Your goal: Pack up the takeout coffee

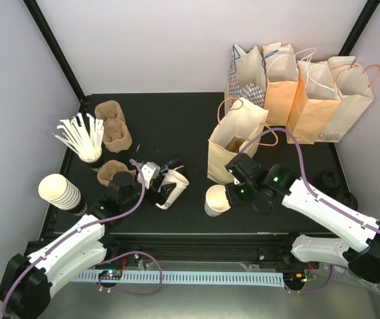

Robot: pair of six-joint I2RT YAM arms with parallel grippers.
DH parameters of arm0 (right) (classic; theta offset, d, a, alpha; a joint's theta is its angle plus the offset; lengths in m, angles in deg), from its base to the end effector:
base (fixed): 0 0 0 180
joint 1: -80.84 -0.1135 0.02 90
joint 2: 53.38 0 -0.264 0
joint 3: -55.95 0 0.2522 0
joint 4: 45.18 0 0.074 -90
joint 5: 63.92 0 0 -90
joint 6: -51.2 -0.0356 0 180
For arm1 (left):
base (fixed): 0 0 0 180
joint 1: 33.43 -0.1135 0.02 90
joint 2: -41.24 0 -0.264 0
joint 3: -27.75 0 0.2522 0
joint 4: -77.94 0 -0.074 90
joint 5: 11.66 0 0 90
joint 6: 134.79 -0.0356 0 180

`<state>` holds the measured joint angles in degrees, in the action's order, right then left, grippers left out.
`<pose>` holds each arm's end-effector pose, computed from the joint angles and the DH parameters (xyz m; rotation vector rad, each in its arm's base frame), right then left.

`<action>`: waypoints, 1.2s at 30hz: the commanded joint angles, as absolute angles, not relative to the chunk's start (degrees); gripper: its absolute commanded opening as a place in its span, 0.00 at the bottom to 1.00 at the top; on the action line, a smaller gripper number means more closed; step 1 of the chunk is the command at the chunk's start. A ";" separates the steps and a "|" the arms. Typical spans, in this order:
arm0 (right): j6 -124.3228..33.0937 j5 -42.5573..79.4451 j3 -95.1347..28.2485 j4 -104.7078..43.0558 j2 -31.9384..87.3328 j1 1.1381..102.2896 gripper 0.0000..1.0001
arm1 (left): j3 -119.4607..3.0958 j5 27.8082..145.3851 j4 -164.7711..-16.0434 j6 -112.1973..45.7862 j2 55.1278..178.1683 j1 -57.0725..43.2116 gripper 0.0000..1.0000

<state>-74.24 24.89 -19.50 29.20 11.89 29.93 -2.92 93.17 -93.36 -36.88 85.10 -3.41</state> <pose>0.1290 0.1600 0.2992 -0.3822 2.7649 0.4585 0.1477 -0.0958 0.1985 0.5548 1.9246 -0.6839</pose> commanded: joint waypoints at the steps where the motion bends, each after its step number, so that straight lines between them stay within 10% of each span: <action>1: -75.03 30.91 -14.64 22.29 9.85 29.18 0.04 | -1.34 93.98 -97.82 -33.56 84.24 -3.23 0.93; 20: -75.07 30.28 -10.66 21.81 9.35 29.16 0.43 | -13.10 91.42 -68.05 -12.10 83.48 -3.22 0.99; 28: -67.84 24.78 -22.07 24.55 9.16 29.07 0.50 | -15.12 109.52 -57.20 7.35 89.61 -3.18 0.99; 36: -75.90 12.59 -7.53 11.27 1.65 24.85 0.60 | -19.13 116.87 -48.34 4.88 93.15 -3.05 0.99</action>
<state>-71.40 19.65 -14.98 18.47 5.40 27.39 -15.75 108.57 -53.54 2.85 91.31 -3.34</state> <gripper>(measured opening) 0.597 0.988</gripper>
